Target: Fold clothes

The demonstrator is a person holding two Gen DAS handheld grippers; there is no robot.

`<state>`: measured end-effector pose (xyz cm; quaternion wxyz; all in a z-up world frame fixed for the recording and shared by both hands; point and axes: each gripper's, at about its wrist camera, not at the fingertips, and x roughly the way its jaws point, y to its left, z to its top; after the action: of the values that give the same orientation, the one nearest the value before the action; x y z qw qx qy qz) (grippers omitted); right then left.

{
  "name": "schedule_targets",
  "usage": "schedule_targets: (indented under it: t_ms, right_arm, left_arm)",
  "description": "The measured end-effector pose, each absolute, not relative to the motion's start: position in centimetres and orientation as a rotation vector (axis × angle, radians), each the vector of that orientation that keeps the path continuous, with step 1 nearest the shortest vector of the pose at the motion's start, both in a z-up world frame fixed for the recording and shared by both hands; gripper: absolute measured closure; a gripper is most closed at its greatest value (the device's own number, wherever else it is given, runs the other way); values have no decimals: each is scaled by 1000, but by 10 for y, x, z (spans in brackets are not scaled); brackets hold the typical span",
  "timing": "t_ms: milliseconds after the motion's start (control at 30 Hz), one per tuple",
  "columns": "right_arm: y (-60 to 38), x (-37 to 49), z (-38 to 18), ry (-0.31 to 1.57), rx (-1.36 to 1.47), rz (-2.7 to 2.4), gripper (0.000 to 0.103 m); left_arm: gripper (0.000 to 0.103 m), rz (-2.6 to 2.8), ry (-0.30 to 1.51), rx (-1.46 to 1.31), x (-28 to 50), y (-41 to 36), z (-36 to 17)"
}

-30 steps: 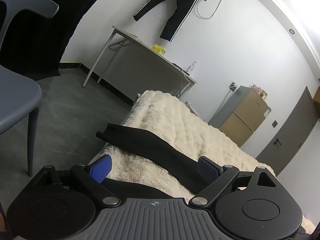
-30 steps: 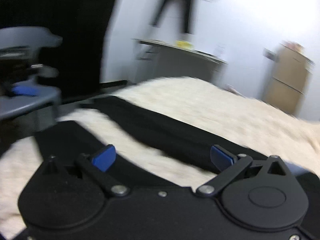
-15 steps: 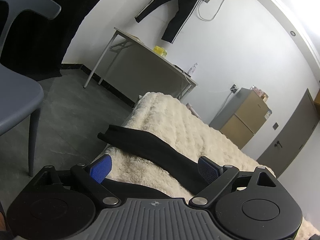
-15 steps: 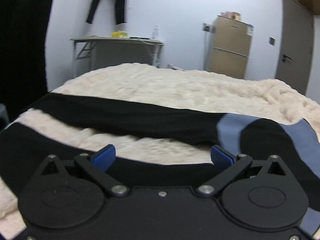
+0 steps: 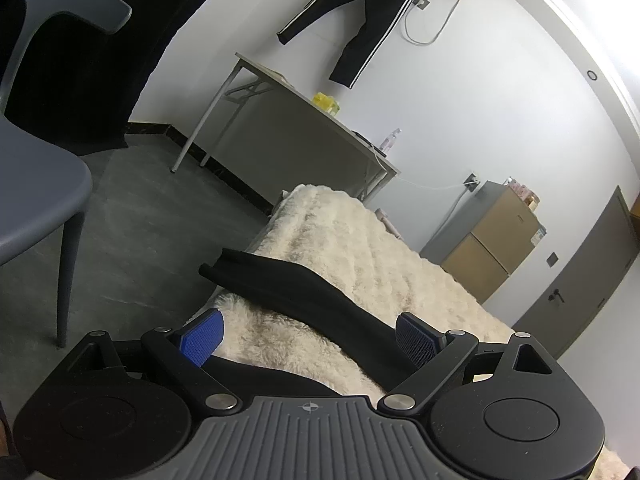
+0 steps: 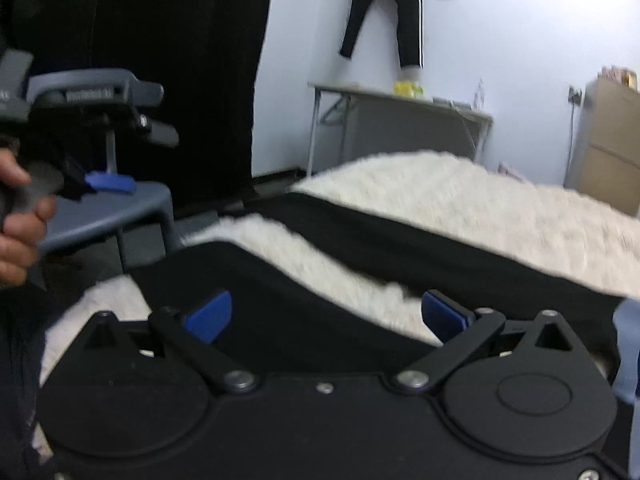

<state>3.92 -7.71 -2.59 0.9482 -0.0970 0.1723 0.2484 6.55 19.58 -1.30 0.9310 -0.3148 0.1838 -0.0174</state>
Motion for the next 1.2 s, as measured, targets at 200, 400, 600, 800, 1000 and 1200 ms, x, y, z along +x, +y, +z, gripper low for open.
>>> schedule_targets:
  t_ms: [200,400,600,800,1000,1200]
  right_arm:
    - [-127,67,-16,367,-167,301,0]
    - [-175,89,-25,458,-141,43,0]
    - [-163,81,-44,495,-111,77,0]
    - [-119,77,-63,556,-162,208,0]
    - [-65,63,-65,585,-198,456,0]
    - [-47,50,-47,522,-211,624,0]
  left_arm:
    - [13,-30,377,-644,64,194,-13]
    - [13,-18,389,-644,67,193,-14]
    - [13,-14,395,-636,66,193,-14]
    - [13,-7,394,-648,66,195,-15]
    - [13,-1,392,-660,66,196,-16]
    - [13,6,391,-669,65,198,-16]
